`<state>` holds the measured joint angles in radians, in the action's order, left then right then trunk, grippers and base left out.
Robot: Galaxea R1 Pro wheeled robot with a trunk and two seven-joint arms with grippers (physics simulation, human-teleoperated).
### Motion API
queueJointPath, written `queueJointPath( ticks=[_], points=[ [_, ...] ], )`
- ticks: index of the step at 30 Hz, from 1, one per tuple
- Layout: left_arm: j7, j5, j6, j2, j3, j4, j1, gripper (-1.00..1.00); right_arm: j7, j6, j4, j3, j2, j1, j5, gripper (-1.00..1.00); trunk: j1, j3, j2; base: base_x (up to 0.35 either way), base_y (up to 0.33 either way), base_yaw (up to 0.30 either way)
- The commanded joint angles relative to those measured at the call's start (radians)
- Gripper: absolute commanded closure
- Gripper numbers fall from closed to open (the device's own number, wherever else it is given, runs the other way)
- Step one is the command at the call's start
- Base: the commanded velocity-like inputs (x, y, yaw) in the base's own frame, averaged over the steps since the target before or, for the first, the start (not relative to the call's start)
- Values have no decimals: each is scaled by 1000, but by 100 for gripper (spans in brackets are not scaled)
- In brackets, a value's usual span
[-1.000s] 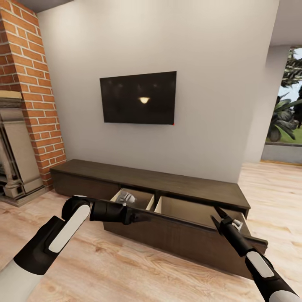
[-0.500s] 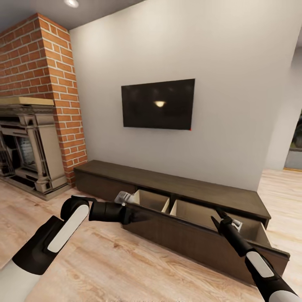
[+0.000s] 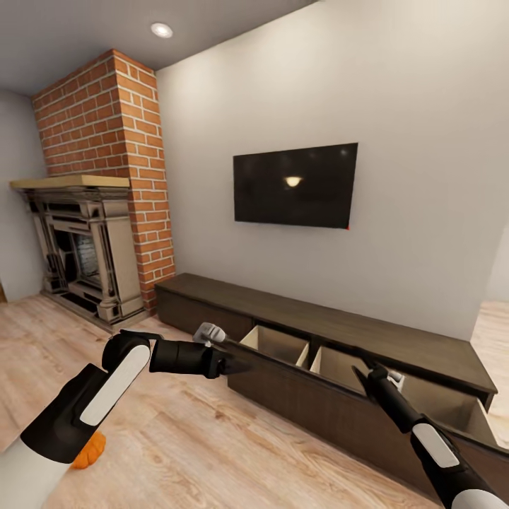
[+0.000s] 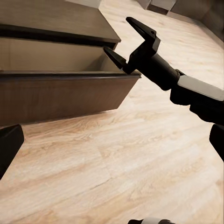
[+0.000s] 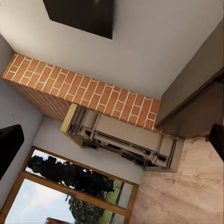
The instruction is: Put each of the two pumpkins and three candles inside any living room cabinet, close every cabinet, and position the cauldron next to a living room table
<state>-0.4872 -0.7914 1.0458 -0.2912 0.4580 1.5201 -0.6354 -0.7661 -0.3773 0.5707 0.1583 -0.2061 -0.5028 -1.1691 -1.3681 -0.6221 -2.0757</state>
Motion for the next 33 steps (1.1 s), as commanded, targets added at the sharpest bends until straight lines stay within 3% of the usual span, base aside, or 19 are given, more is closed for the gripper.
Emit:
queueJointPath(
  ticks=[1,16,19,23,25,28,30,33],
  points=[
    [-7,6,1,0,1,-1,-1,-100,1,-5,0,1,0,0,-8,-100,4,3,7,-3,2,217],
    [4,5,1,0,-1,-6,-1,-100,44,12,0,-23,8,-2,-8,-100,62,69,112,-1,0,216],
    [39,4,1,1,-3,-33,-1,-100,72,13,1,-35,9,-2,-8,-100,73,82,133,0,0,214],
    [141,1,1,1,-14,-88,-3,-100,125,23,1,-65,14,-6,-4,-100,88,99,161,0,0,214],
    [194,2,1,3,-70,-120,-4,-100,173,47,1,-91,15,-9,5,-100,96,108,175,0,0,213],
    [267,3,1,6,-192,-185,-4,-100,270,80,6,-132,36,-13,17,-100,108,121,196,0,0,213],
    [292,3,1,5,-227,-215,-5,-100,315,88,13,-151,50,-14,24,-100,115,130,210,0,0,212],
    [365,3,1,2,-270,-285,-6,-100,434,99,42,-197,85,-23,83,-100,127,143,231,0,0,212]
  ],
)
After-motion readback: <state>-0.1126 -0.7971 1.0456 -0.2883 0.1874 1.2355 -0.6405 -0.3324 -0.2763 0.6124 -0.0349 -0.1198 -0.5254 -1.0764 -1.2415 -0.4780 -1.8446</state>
